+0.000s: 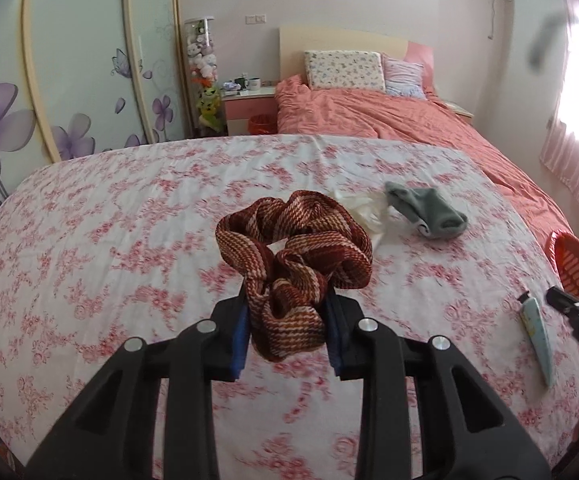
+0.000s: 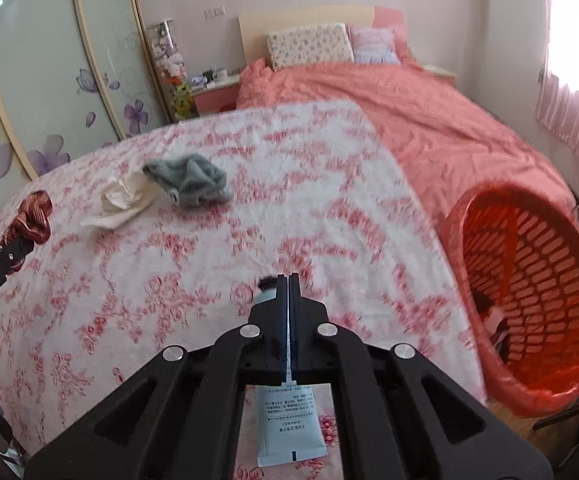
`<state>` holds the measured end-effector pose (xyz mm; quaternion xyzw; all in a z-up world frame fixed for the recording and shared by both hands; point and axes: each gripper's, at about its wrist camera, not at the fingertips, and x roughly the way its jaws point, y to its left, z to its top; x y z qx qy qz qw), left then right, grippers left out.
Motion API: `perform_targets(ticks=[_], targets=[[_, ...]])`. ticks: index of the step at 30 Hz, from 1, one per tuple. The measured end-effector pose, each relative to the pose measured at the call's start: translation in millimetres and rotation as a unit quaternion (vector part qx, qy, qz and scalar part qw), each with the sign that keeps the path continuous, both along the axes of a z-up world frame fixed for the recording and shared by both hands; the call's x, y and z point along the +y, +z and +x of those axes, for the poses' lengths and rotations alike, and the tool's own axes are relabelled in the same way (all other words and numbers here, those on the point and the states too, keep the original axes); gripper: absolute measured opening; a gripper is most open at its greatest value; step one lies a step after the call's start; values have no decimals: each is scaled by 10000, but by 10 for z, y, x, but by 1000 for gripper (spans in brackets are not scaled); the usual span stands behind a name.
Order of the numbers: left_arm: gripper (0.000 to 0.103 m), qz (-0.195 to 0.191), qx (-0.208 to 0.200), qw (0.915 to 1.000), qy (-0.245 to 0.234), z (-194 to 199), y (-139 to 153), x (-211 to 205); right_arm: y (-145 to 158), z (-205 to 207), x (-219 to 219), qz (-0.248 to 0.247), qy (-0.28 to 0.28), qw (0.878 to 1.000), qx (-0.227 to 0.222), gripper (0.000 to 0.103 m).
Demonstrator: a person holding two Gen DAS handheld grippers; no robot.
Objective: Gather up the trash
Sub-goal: 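Grasp the brown plaid scrunchie with the left tool while the right tool grasps the blue lotion tube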
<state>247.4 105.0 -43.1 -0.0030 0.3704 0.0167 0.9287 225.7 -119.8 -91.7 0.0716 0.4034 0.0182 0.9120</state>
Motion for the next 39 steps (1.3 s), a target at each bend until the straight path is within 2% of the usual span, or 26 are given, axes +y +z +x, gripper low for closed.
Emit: perform_targets(ticks=[1,3,5,7,11,14,17,19,20,24,25,26,29,39], targets=[[31,-23,26,10000,-18,-8,-18,-10,-31,-13,-24,69,-57,10000,4,2],[31,-56,80,9999,-62,-31,-53,-35,-55,-34,-54,23,-163,9999,10,14],[31,-35,91,9999,-92,-29,-68,-47,-60,-30,-69,41,-148,9999,5,35],[31,-53,88,9999,-110,-29,-73,-53,-60,-26,-78,214,-94,9997,12,39],[31,-95,66,9999,-129,-43,-56,-62,-69,-44,-39,323,37,9995,-23,39],[31,-103,49,9998,-160,-58,-58,-69,4,-118,-25,445,145,9986,-239,39],[31,-92,62,9998,-184,-58,-69,-73,-33,-95,83,260,573,9980,-14,39],[31,-118,64,9997,-186,-66,-74,-67,-55,-105,118,131,688,9975,-1,40],[31,-122,68,9997,-184,-66,-78,-66,-73,-98,134,68,730,9973,30,45],[31,-132,113,9997,-173,-53,-109,-69,-161,-17,179,-61,765,9969,184,47],[31,-145,123,9997,-172,-49,-110,-71,-165,-4,187,-121,728,9971,189,45],[31,-154,132,9996,-173,-45,-113,-73,-159,30,187,-169,645,9976,206,37],[31,-150,156,9996,-185,-37,-124,-85,-154,69,133,-30,504,9985,220,28],[31,-227,84,9992,-310,-76,-26,-208,-64,-19,48,155,336,9993,75,27]])
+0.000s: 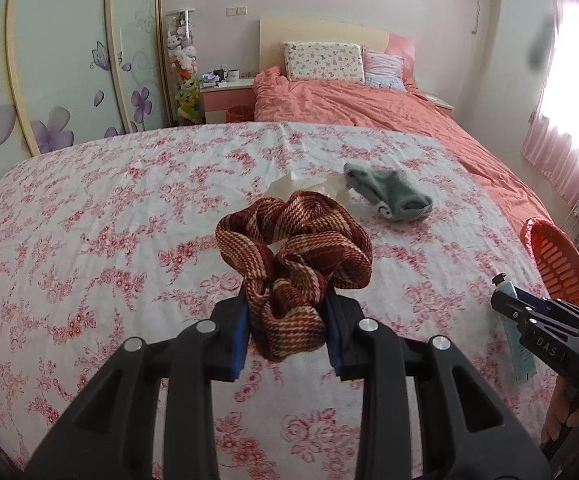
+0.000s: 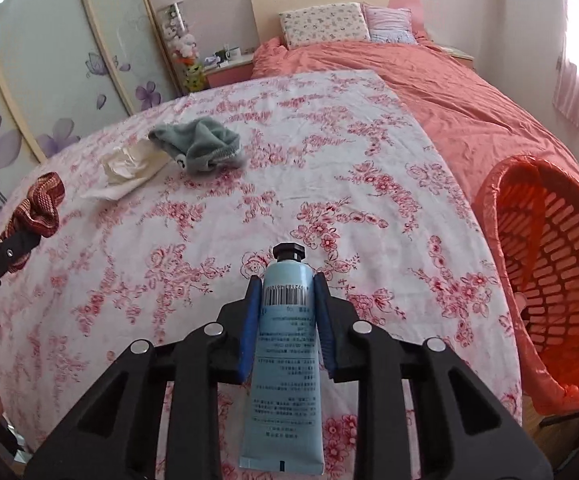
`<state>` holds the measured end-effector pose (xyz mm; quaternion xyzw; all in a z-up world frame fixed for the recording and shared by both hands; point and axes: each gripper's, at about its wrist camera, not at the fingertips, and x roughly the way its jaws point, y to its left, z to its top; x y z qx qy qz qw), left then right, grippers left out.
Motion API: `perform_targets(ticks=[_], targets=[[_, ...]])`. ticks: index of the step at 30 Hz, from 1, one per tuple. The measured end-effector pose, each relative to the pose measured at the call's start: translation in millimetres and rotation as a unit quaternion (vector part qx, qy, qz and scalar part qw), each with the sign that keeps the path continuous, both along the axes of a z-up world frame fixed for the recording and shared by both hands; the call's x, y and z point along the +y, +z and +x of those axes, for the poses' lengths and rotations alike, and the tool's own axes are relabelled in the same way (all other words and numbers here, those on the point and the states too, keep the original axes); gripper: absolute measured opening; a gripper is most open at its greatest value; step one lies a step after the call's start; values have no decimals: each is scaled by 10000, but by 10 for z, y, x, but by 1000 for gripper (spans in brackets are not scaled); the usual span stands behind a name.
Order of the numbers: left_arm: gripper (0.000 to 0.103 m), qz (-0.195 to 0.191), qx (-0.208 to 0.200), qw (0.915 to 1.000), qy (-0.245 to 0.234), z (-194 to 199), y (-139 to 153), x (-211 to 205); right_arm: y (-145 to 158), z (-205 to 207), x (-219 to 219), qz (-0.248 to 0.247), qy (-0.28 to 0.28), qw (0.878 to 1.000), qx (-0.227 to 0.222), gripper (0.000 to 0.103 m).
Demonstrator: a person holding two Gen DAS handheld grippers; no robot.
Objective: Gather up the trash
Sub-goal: 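Grasp the brown plaid scrunchie with the left tool while the right tool grasps the blue lotion tube, then carry the scrunchie and lotion tube over the orange basket and open both tools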
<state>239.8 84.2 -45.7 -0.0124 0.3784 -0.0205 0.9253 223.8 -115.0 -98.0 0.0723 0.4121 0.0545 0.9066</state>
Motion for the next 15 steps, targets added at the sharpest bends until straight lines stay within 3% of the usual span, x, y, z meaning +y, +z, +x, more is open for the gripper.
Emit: perform_targets(ticks=[15], targets=[[31,-78,-319,9988,-360,-184,456,-395,839,-374,-284,229,-215,9934,-1104,27]])
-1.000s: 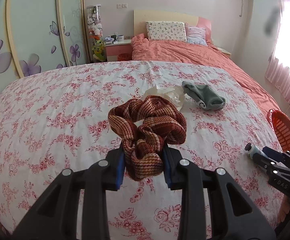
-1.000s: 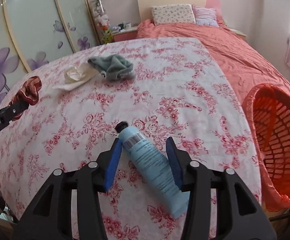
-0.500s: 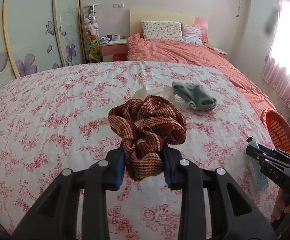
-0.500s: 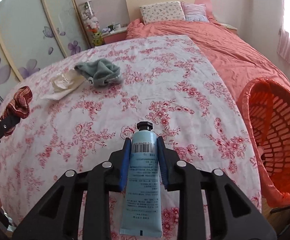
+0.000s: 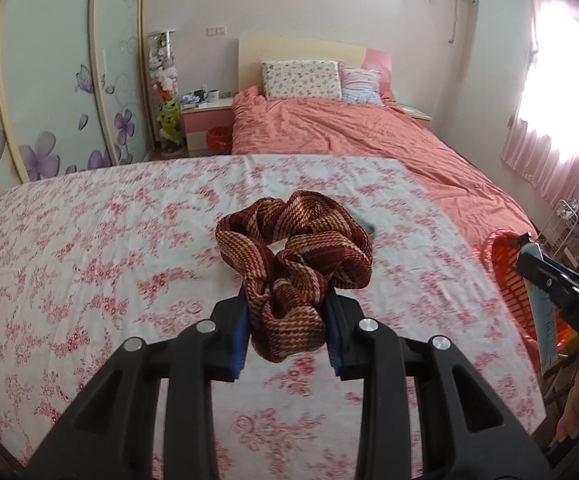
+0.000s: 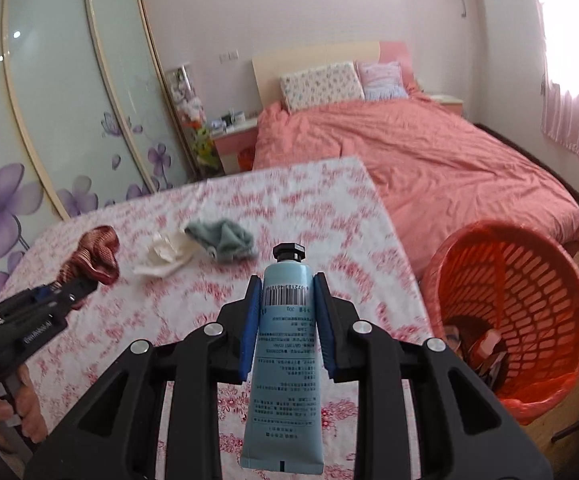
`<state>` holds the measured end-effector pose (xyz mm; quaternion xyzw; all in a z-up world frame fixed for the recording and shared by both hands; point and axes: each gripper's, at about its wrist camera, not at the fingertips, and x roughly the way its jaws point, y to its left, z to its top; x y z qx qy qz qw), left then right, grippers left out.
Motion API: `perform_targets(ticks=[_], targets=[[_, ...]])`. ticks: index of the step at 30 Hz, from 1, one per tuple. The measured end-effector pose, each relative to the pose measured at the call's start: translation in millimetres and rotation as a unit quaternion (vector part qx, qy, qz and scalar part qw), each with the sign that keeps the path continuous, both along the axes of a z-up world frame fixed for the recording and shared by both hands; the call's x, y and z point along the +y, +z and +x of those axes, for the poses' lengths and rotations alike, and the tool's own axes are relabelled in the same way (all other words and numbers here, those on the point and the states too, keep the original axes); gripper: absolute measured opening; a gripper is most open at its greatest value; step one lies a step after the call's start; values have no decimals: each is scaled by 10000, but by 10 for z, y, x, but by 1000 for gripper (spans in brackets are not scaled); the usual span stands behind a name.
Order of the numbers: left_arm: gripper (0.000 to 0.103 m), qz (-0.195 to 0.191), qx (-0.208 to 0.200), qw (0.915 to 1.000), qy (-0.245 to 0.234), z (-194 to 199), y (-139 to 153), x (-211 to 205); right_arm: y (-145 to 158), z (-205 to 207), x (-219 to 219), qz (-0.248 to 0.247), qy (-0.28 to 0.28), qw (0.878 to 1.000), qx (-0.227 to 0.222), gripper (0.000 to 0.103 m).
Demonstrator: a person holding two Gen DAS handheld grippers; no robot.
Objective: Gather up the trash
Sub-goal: 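Carry the scrunchie and lotion tube over the orange basket and open both tools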
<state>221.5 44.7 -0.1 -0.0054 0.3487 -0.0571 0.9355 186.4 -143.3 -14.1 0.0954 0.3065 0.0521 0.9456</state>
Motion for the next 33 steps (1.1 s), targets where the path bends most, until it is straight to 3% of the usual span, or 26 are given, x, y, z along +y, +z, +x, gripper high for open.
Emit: perform_targets(ticks=[18,33], targets=[[32,-2,-252,9938,-1083,-153,388,-1118,204,-281,-703,166,-703,9965,-430,27],[32,-250,15,9770,-2120,-41,203,-2325,93,-364,-1608,350,-1551,9862,-455,27]])
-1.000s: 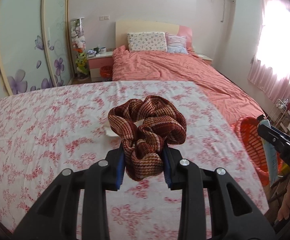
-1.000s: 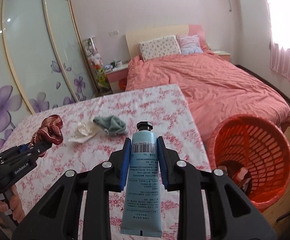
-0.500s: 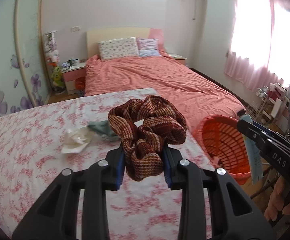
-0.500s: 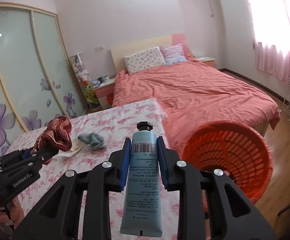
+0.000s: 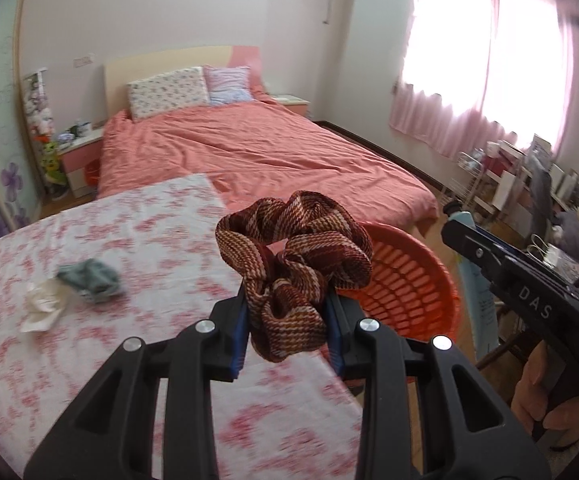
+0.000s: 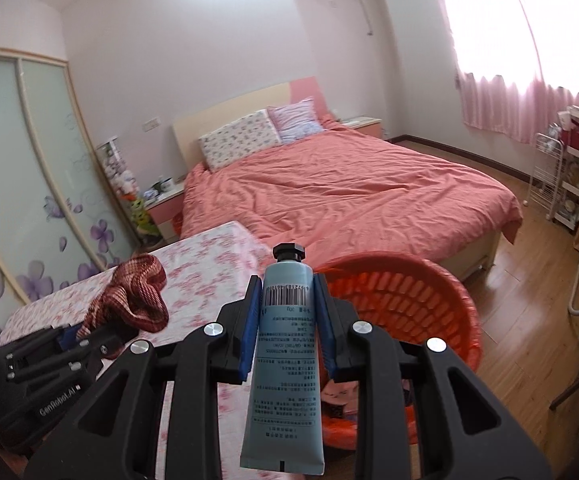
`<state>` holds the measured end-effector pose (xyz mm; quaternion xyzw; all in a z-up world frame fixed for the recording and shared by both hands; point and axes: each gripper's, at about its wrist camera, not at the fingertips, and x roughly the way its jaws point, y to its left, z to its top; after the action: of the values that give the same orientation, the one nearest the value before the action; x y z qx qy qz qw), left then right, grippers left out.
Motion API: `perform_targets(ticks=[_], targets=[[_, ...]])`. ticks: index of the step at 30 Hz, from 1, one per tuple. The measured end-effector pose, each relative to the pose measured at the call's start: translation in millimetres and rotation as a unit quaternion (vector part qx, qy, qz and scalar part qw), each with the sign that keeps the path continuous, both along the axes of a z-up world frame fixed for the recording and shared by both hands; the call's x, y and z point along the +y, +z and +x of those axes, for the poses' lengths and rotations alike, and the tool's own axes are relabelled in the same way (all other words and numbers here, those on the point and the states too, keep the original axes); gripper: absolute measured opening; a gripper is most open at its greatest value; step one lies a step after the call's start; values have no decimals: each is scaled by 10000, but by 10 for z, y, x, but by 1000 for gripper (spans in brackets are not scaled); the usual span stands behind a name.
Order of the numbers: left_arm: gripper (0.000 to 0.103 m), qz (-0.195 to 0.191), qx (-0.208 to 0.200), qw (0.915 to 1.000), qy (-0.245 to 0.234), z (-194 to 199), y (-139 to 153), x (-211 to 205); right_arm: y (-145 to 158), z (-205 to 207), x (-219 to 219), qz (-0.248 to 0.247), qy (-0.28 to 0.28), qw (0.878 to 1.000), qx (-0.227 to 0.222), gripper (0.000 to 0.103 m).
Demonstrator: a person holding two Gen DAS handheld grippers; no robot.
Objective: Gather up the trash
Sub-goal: 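Carry the scrunchie and lotion tube over the orange basket and open both tools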
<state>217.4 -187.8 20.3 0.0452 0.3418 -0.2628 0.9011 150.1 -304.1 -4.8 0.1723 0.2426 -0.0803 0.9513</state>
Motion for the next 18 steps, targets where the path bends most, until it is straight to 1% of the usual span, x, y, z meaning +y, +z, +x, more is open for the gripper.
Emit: perform_targets(ticks=[5,8,9,11,13,15,16,17,18], targets=[[32,-18,132,9995,-273,84,-122,-375,-75,52,-257,107,-220,9997,38,27],[34,17,194,9989,-420,139,-225,-577,-141,119,-423,264,-342,9990,70,27],[36,33,220,9987,-462,167,-267,-639,-163,134,-460,315,-358,9988,79,27],[44,75,260,9984,-491,230,-346,-745,-220,216,-546,418,-406,9982,128,27],[55,180,286,9986,-407,308,-441,-815,-310,336,-606,561,-410,9972,260,28],[58,245,385,9985,-302,378,-535,-822,-376,377,-622,614,-421,9966,343,44],[62,256,440,9984,-241,406,-573,-771,-397,382,-617,594,-448,9966,350,59],[64,283,453,9984,-172,428,-613,-704,-427,370,-585,533,-478,9969,339,63],[68,336,413,9985,-94,436,-635,-637,-447,359,-575,490,-475,9970,360,63]])
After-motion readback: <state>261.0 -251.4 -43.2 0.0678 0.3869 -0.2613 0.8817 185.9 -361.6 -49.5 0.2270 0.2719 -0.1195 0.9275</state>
